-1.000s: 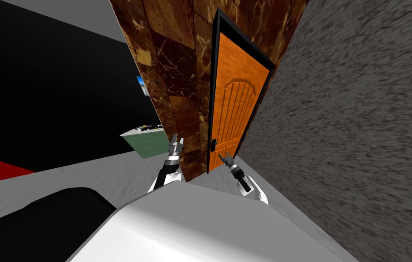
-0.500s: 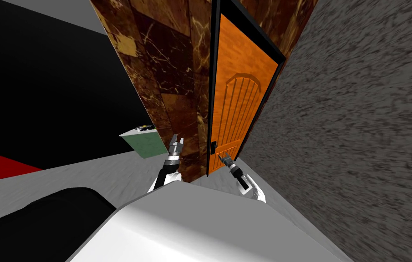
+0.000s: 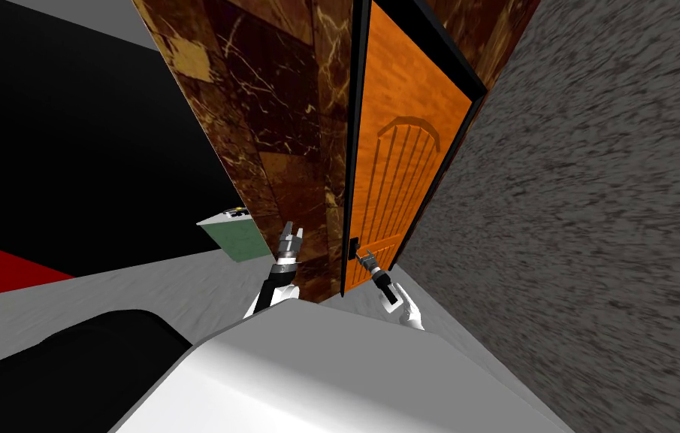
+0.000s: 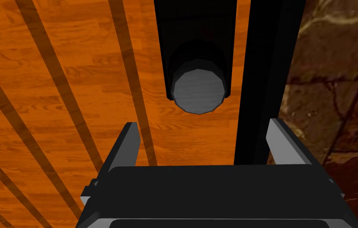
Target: Pull the door open
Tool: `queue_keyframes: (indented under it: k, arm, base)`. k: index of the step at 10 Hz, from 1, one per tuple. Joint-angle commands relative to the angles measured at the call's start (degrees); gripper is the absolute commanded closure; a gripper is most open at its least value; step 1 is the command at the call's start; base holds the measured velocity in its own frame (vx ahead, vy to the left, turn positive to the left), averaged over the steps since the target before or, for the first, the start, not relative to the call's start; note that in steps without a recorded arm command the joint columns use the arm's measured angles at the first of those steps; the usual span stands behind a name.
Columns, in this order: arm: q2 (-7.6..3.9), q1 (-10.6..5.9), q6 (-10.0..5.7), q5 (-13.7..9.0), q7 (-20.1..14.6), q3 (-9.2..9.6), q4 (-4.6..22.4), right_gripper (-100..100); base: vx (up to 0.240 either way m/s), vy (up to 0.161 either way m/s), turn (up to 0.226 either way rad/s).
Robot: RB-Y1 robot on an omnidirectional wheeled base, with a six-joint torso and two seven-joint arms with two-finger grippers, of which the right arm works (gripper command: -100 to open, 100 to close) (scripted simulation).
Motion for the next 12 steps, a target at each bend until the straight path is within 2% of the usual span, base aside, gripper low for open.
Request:
queue_keyframes:
  k: [1,6,7,8,12]
  arm:
    - [2.10,-1.73,0.75,0.3,1.5,-0.38,2.1,-100]
    - [7.78,-5.57,2.73,1.1,5.2,-1.11,6.7,-100]
    - [7.26,-5.07,2.15,0.9,5.0,-1.18,6.5,-100]
    - [7.26,-5.07,2.15,0.9,5.0,-1.18,6.5,100]
    - [7.26,-5.07,2.15,0.9,5.0,-1.18,6.5,100]
  base:
    - [0.099,-0.024,0.055]
    - [0.073,-0.034,0.037]
    - [0.027,-0.017,0.012]
    - [0.000,0.000,0.000]
    - [-0.005,0.004,0.000]
